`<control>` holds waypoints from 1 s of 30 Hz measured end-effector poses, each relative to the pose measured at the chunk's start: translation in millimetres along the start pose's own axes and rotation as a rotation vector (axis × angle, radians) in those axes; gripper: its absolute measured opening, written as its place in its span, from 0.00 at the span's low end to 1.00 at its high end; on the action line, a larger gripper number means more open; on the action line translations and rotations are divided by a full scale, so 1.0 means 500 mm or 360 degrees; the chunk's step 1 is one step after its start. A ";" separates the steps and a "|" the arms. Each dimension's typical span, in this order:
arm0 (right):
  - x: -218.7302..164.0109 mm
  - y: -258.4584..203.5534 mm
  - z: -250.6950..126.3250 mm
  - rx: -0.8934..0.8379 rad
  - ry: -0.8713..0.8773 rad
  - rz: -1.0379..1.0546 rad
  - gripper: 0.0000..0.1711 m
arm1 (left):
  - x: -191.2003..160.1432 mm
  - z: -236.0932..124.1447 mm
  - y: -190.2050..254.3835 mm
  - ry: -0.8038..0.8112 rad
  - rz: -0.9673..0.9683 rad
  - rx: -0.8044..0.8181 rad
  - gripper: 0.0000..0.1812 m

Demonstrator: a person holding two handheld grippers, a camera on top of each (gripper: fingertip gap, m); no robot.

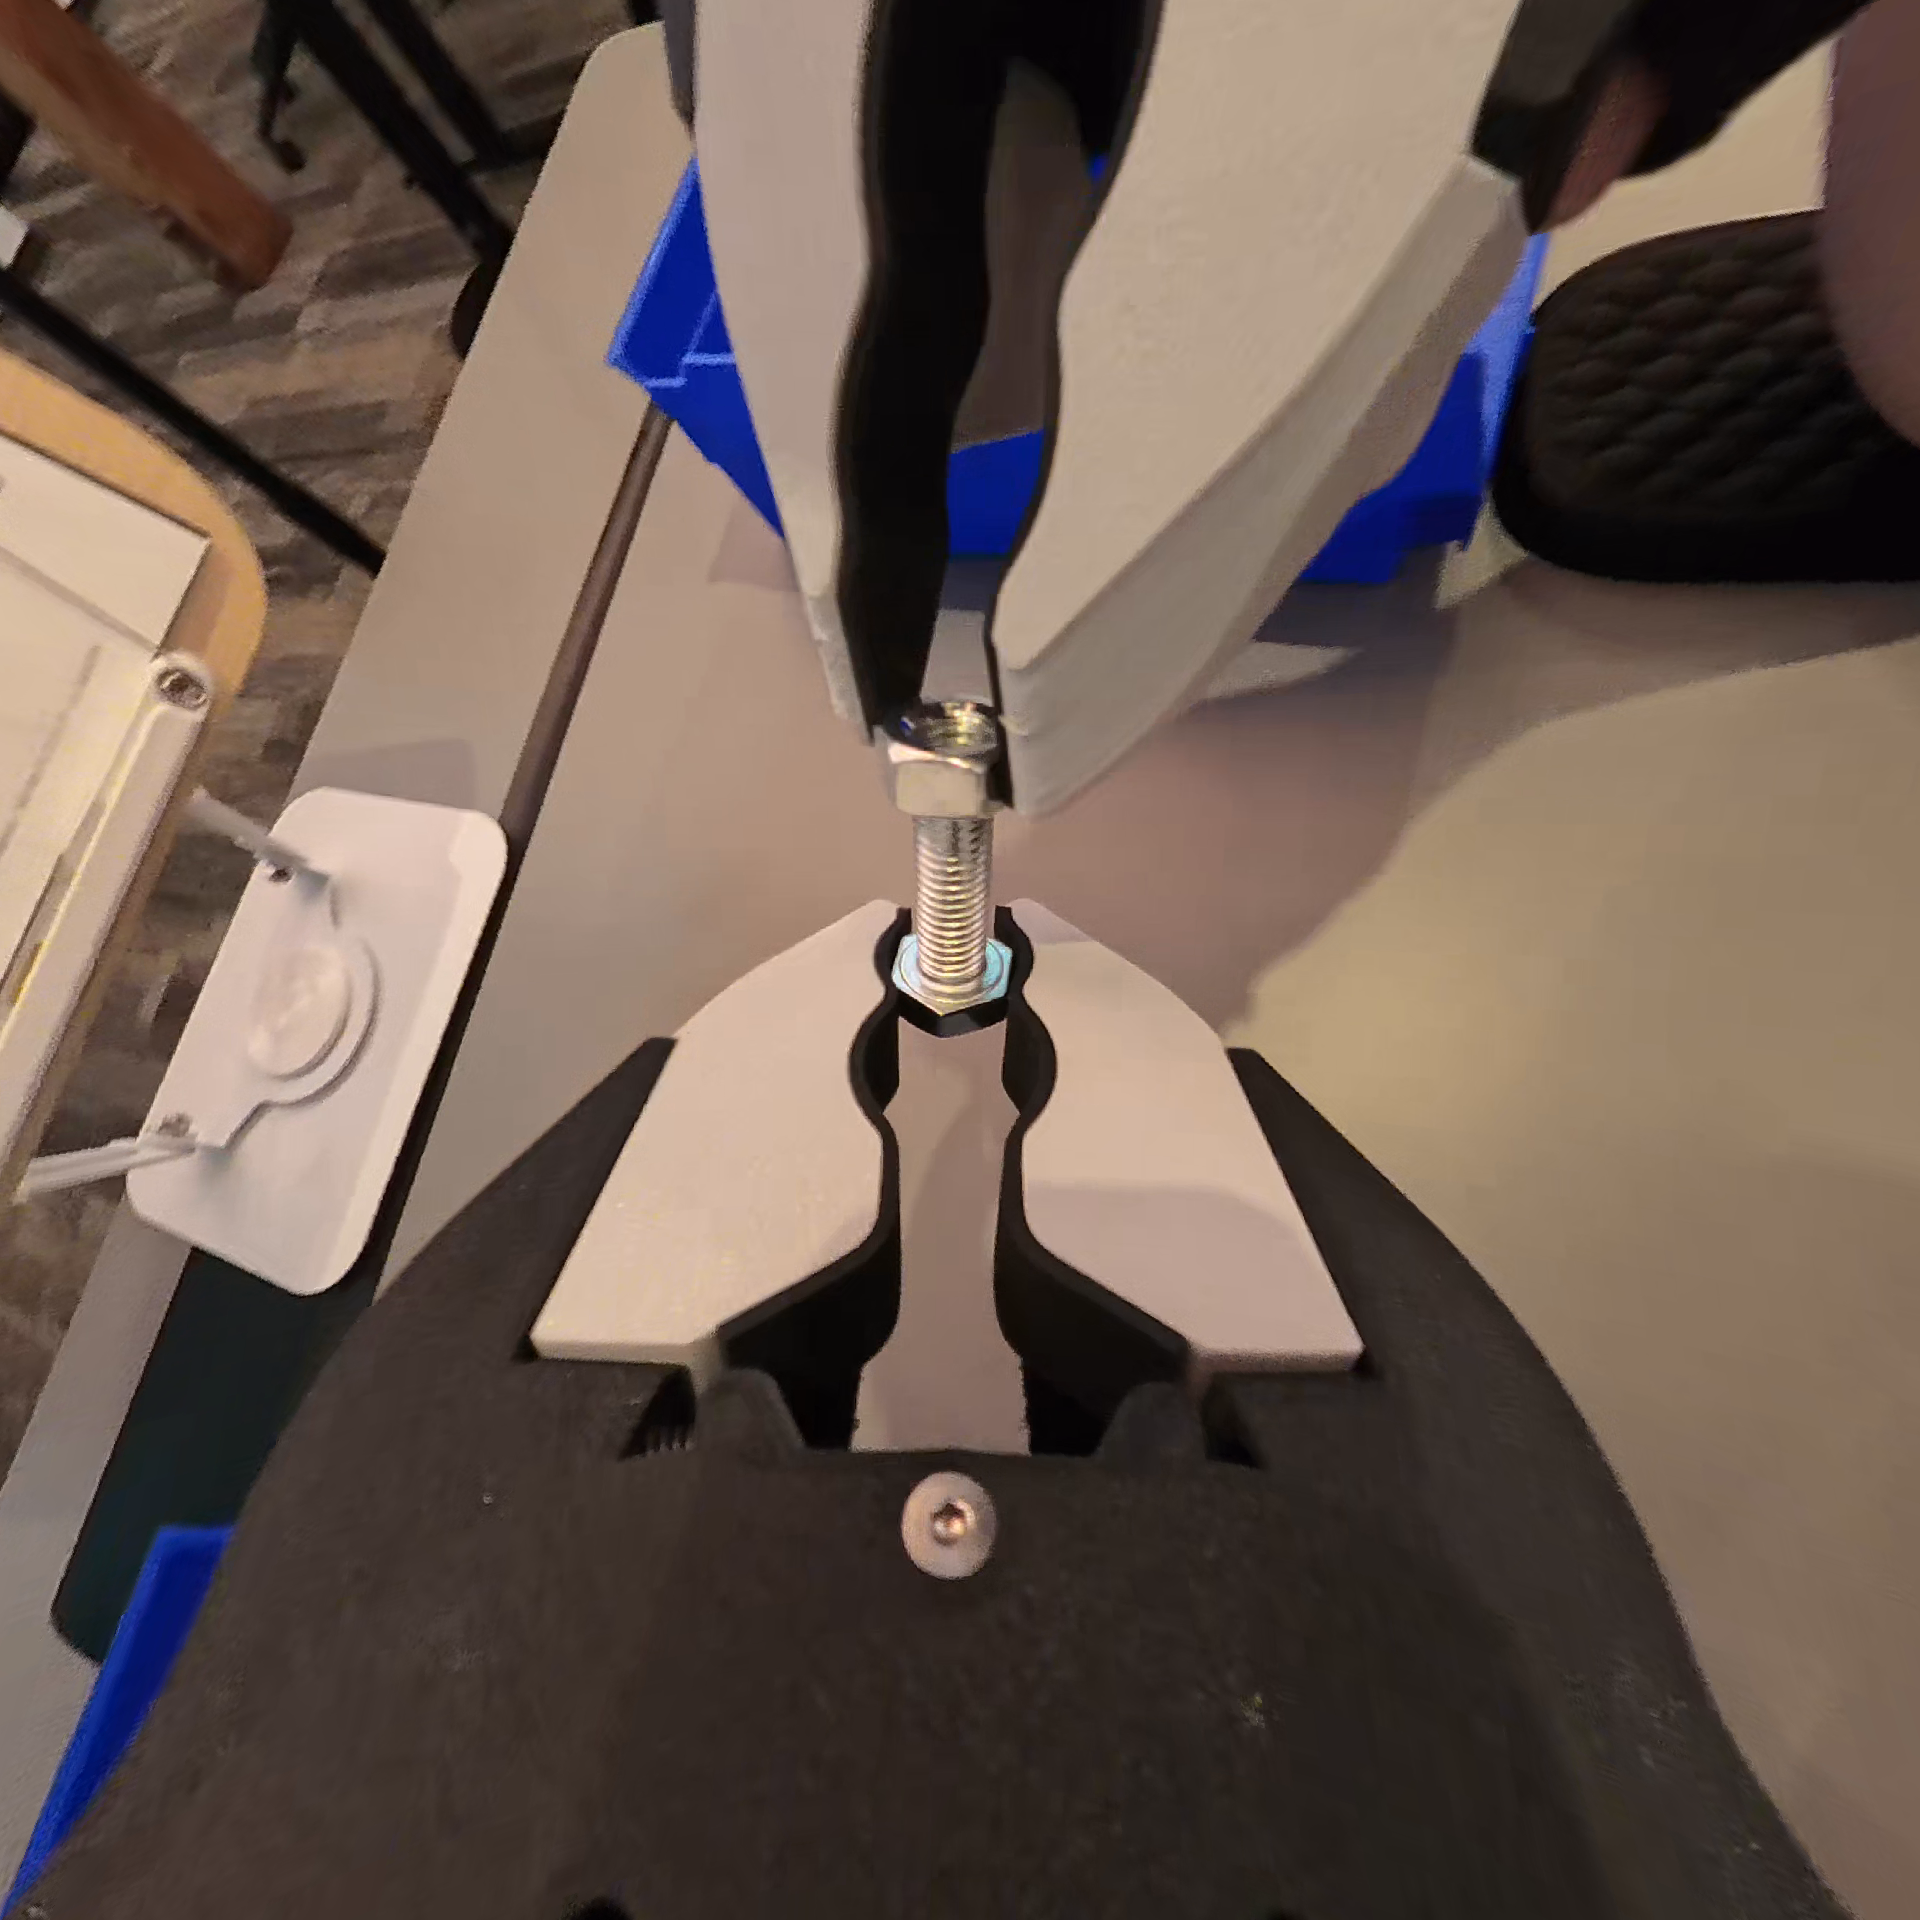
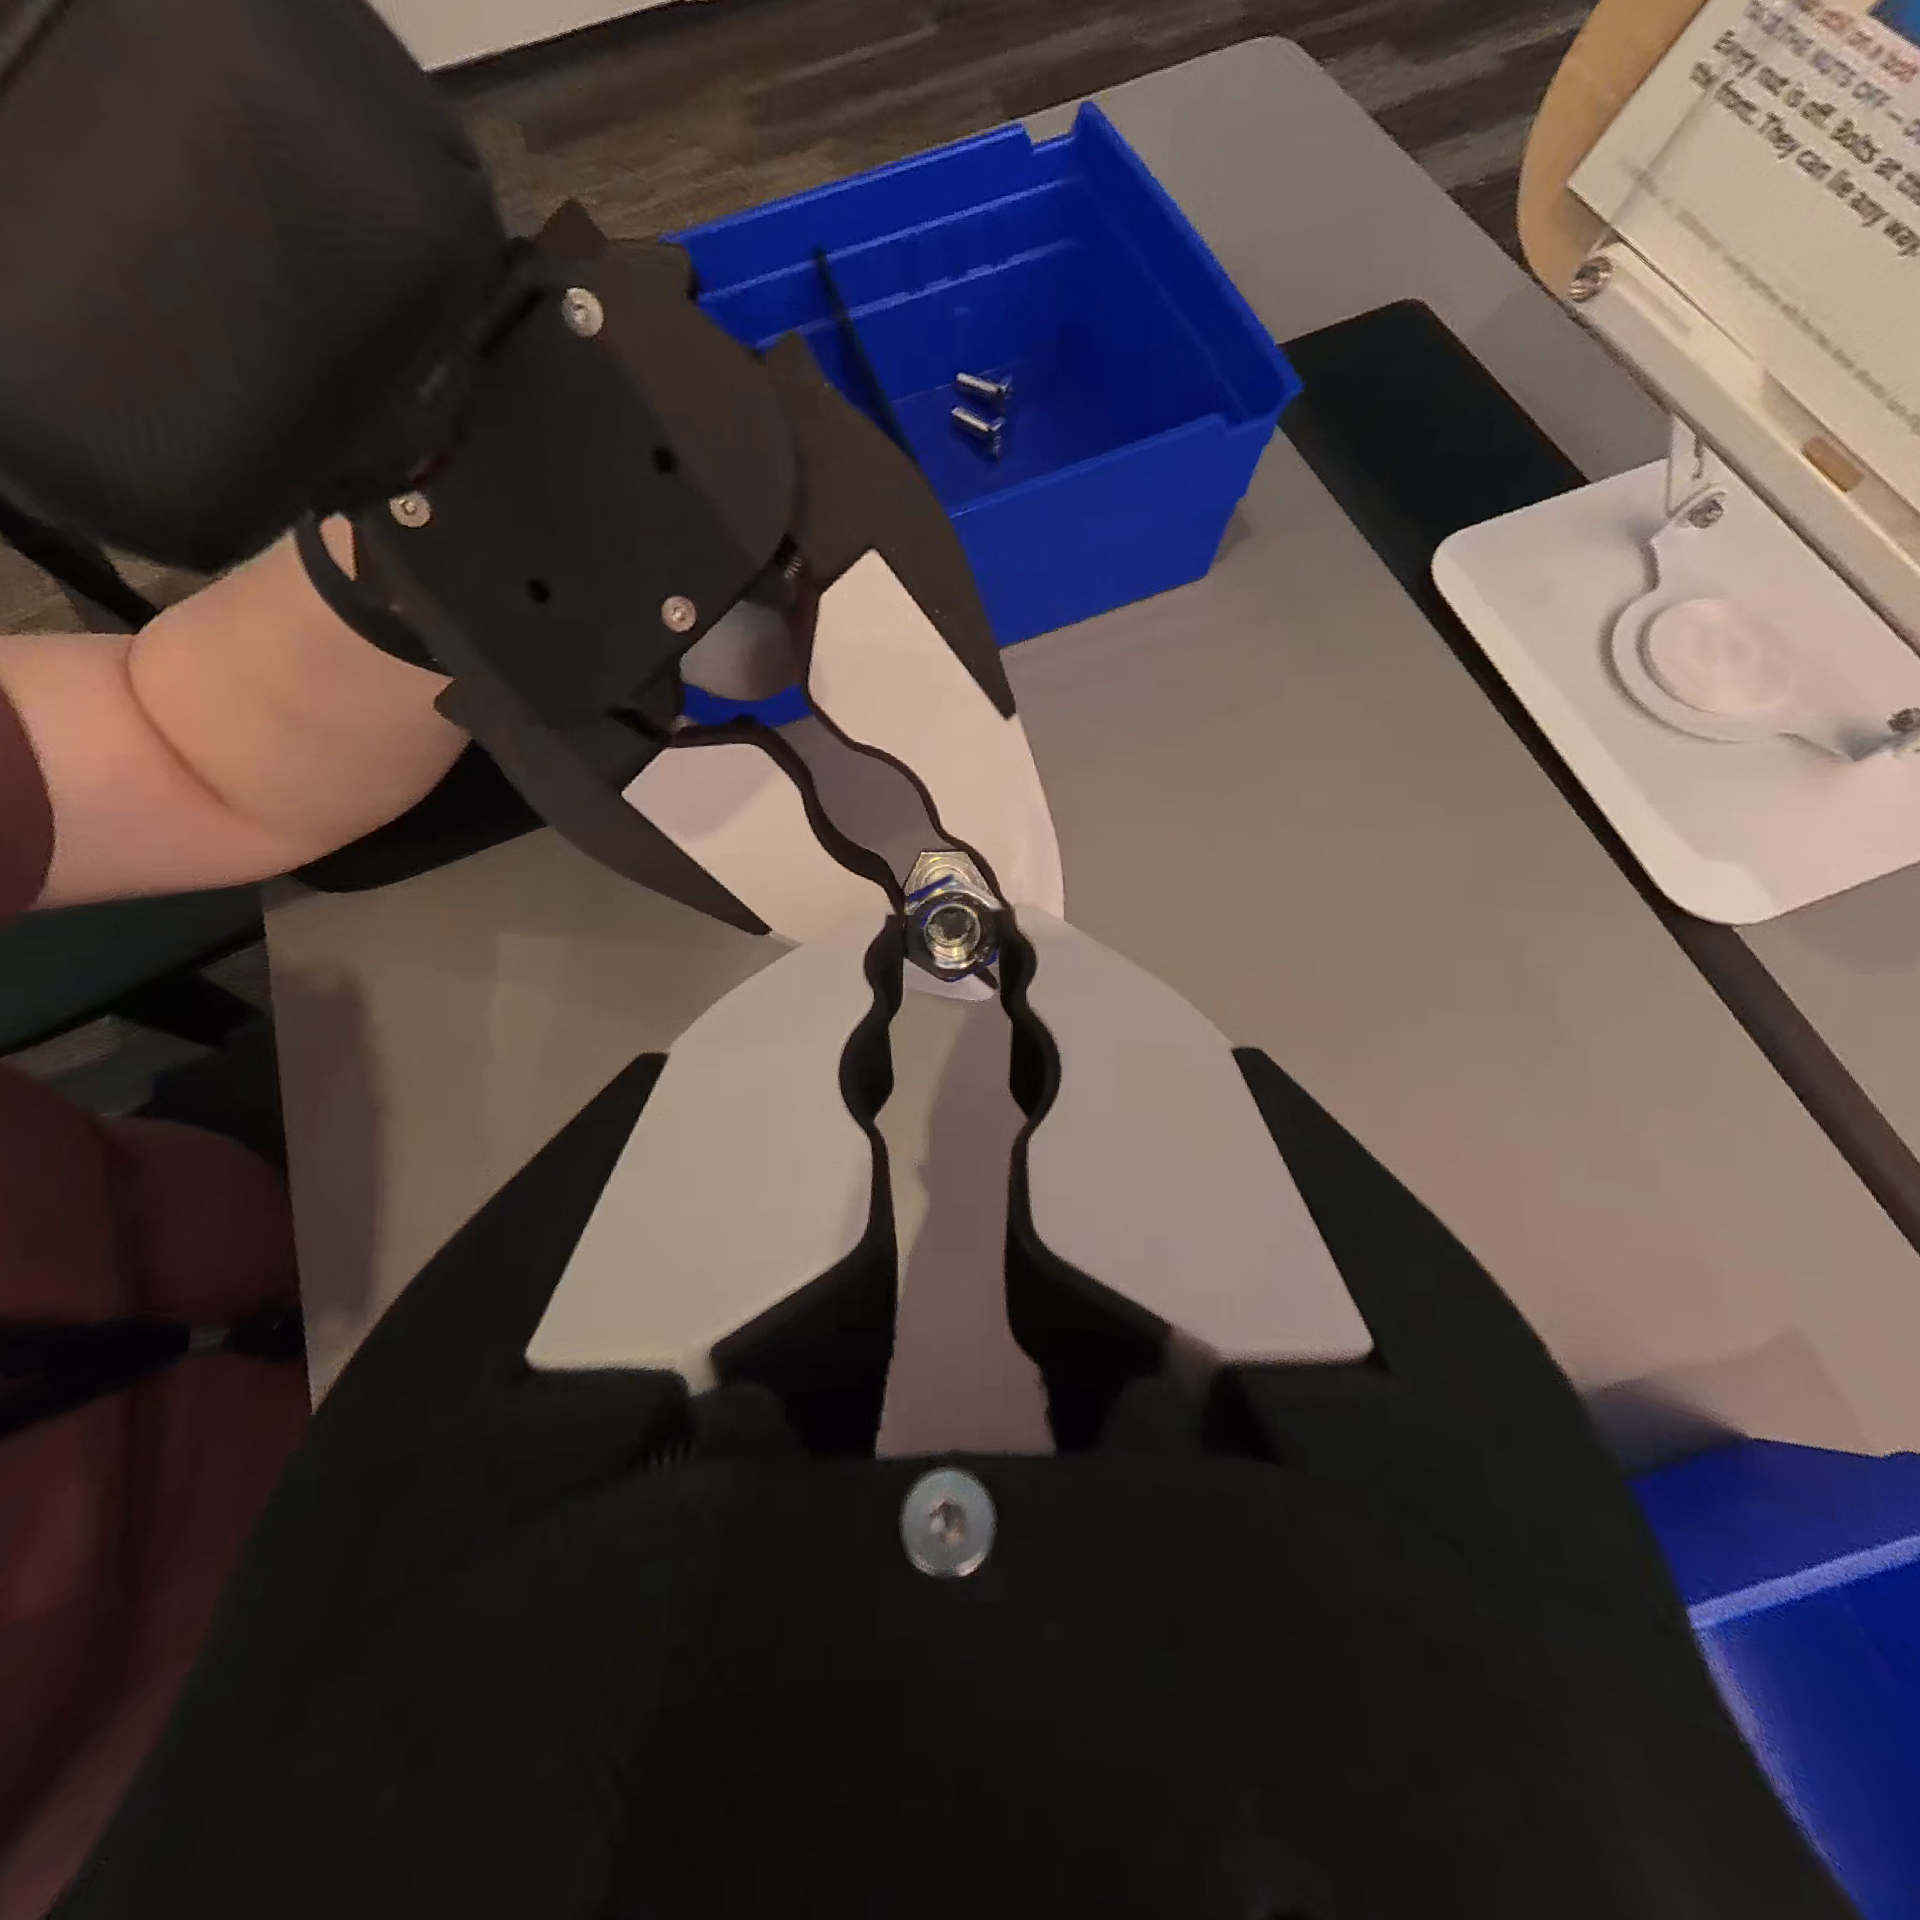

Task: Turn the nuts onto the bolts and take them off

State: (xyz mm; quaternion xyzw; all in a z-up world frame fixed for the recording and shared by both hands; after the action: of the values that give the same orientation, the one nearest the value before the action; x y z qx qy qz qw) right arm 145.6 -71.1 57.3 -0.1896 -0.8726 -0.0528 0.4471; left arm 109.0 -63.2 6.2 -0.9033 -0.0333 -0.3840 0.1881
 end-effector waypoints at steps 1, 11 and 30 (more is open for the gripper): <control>0.000 0.002 0.002 -0.0019 -0.0005 0.0003 0.11 | -0.003 0.001 -0.003 -0.0015 -0.0006 0.0017 0.08; 0.048 -0.025 -0.039 -0.0063 0.0273 -0.0400 0.26 | 0.040 -0.042 -0.005 0.0297 -0.0078 -0.0071 0.08; 0.089 -0.133 -0.115 0.0531 0.0960 -0.0830 0.20 | 0.127 -0.128 0.075 0.0863 0.0014 -0.0509 0.08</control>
State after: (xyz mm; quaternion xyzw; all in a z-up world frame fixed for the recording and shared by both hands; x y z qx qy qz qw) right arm 140.3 -134.9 132.3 0.1360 -0.7182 -0.0752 0.6782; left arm 117.6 -126.8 79.7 -0.7864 0.0827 -0.6104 0.0474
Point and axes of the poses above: each gripper's, where its closed fingertips meet, z out along the fingers, x out of its top, y = z × x across the jaws, the point moved 3 cm from there along -z, back along the fingers, and after that the axes turned 1 degree about x, right-handed, at the moved point
